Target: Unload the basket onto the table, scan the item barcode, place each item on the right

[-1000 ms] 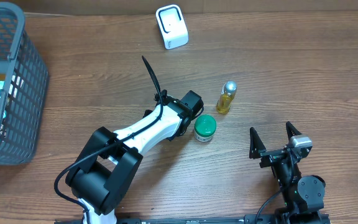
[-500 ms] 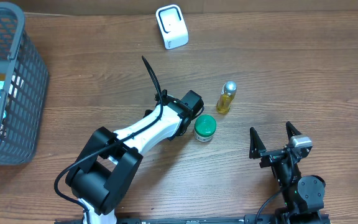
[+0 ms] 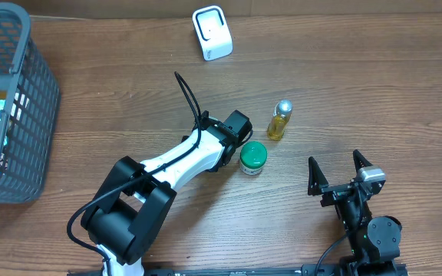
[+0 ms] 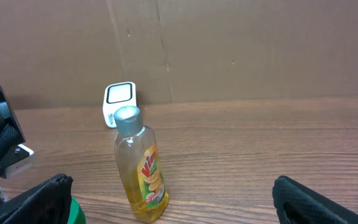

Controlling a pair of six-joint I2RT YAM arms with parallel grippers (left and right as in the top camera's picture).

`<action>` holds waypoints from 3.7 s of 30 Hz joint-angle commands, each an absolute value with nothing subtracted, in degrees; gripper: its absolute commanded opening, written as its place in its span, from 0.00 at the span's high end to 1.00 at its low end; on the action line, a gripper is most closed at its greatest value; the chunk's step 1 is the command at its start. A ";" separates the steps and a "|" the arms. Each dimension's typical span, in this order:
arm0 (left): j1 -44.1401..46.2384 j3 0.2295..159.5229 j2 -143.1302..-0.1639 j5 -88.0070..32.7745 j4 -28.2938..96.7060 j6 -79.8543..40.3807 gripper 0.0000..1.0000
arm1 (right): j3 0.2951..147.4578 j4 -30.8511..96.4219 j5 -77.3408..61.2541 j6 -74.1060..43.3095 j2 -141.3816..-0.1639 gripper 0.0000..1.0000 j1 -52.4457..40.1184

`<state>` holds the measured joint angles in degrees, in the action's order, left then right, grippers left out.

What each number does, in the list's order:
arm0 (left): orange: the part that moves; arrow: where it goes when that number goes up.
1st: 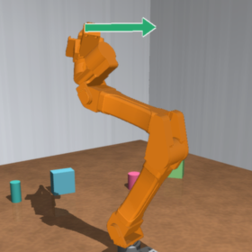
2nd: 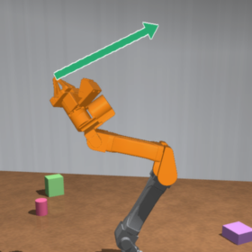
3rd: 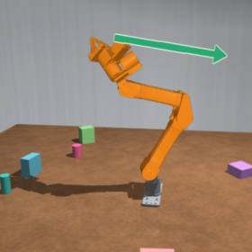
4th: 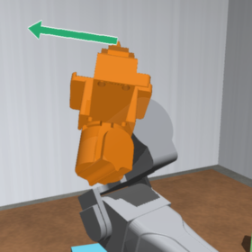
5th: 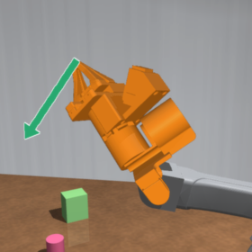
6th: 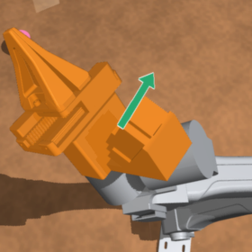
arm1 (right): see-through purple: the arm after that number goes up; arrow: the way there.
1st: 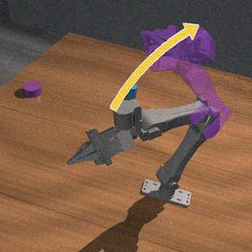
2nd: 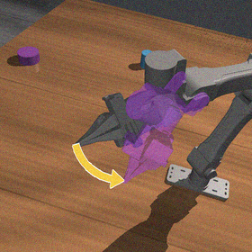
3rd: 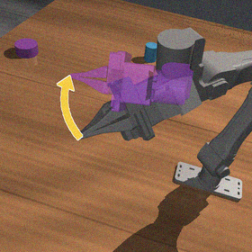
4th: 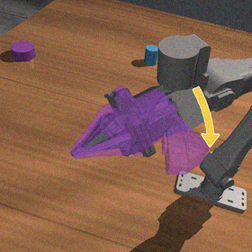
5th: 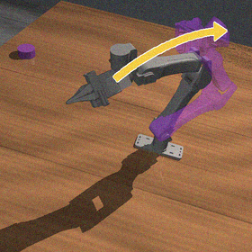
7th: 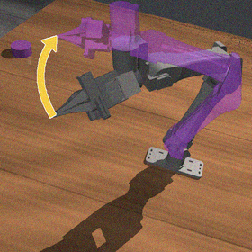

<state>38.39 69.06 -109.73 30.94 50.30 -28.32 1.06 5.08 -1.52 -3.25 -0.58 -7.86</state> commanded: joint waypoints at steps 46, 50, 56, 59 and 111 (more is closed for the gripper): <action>23.62 69.49 -109.38 -2.66 44.31 -15.09 0.62 | 0.47 4.69 -1.54 -3.66 -0.16 0.00 -7.64; 27.24 69.49 -109.38 -2.79 43.70 -16.60 0.68 | 0.47 4.69 -1.54 -3.66 -0.16 0.00 -7.64; 32.53 69.49 -109.38 -2.74 40.97 -23.44 0.70 | 0.47 4.69 -1.54 -3.66 -0.16 0.00 -7.64; 33.50 69.49 -109.38 -2.79 40.07 -26.26 0.71 | 0.47 4.69 -1.54 -3.66 -0.16 0.00 -7.64; 7.40 138.82 -108.84 40.95 82.52 -12.82 0.00 | 0.47 4.69 -1.54 -3.66 -0.16 0.00 -7.64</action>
<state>11.60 133.93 -109.71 34.44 83.20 -15.68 1.06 5.13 -1.52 -3.27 -0.58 -7.86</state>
